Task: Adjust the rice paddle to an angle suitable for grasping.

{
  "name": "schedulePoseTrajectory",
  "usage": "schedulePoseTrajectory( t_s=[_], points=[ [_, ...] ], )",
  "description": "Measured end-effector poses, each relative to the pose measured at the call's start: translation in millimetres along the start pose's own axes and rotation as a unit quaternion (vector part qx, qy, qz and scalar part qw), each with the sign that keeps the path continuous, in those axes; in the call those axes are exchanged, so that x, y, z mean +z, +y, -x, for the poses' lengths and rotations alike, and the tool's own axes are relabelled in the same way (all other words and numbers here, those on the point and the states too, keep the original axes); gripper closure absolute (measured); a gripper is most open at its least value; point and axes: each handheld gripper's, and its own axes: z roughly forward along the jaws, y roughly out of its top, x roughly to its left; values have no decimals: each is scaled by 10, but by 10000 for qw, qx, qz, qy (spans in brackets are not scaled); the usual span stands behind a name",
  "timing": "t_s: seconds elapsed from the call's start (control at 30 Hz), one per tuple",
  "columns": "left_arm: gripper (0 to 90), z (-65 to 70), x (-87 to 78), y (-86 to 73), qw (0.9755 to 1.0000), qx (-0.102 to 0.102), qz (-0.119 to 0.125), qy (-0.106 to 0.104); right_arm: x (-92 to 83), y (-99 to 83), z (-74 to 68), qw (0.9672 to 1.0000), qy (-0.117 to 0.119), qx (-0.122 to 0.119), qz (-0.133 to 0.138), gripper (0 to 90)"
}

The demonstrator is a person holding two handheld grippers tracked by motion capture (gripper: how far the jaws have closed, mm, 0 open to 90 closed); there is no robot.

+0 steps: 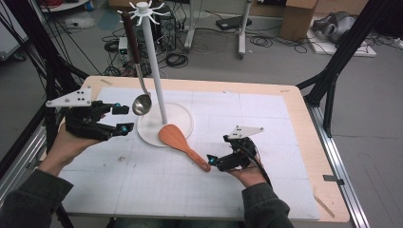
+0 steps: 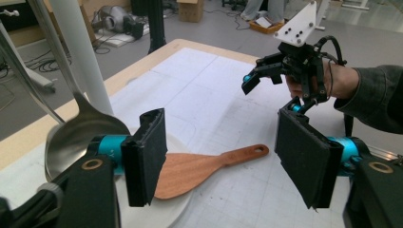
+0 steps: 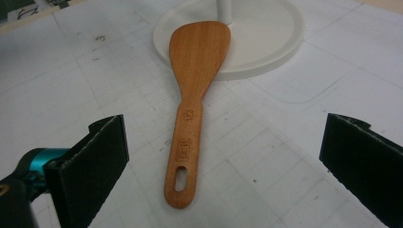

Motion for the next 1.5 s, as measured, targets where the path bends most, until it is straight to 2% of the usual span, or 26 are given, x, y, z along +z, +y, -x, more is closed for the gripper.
schedulePoseTrajectory(
  t_s=[0.13,0.23,0.4,0.5,0.6,1.0,1.3,1.5],
  points=[
    [281,14,40,-120,9999,-53,-98,24,88,-1,2,10000,47,18,-56,12],
    [262,50,71,-156,9996,58,-264,78,133,7,-8,9999,97,17,-111,12],
    [251,105,101,-202,9996,91,-275,61,235,15,-15,9998,99,-2,-190,17],
    [249,124,112,-266,9995,60,-295,49,280,31,-33,9997,165,-69,-173,156],
    [243,151,120,-325,9993,59,-371,87,322,40,-58,9993,265,-148,-223,151],
    [217,219,127,-521,9990,6,-423,125,636,49,-141,9975,164,-278,-632,250],
    [217,224,108,-581,9992,-37,-385,104,832,26,-210,9944,118,-421,-960,392],
    [217,230,106,-582,9992,-18,-380,85,878,34,-253,9934,25,-588,-987,516]
  ],
)
